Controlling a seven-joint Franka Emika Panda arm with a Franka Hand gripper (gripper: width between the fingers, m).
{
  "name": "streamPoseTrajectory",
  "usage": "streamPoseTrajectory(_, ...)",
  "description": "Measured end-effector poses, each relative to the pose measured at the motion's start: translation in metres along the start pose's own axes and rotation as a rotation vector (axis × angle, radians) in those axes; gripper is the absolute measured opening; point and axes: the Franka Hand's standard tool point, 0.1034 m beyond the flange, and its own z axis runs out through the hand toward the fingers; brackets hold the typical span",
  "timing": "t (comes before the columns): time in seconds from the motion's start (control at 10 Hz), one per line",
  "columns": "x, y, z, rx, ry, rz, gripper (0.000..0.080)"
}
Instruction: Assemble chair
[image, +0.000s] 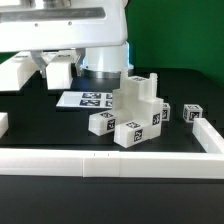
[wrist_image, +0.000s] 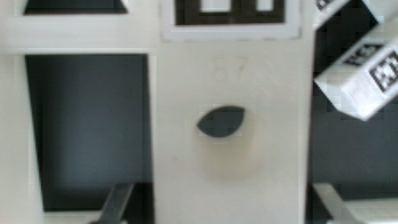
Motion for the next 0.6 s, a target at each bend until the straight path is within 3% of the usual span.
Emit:
streamPoseTrajectory(0.3, -0.001, -0.001, 0.003, 0.001, -0.011, 0.122, 0.0284)
streamPoseTrajectory(0.6, -0.016, -0.005, -0.013, 0.022, -0.015, 0.339, 0.0284)
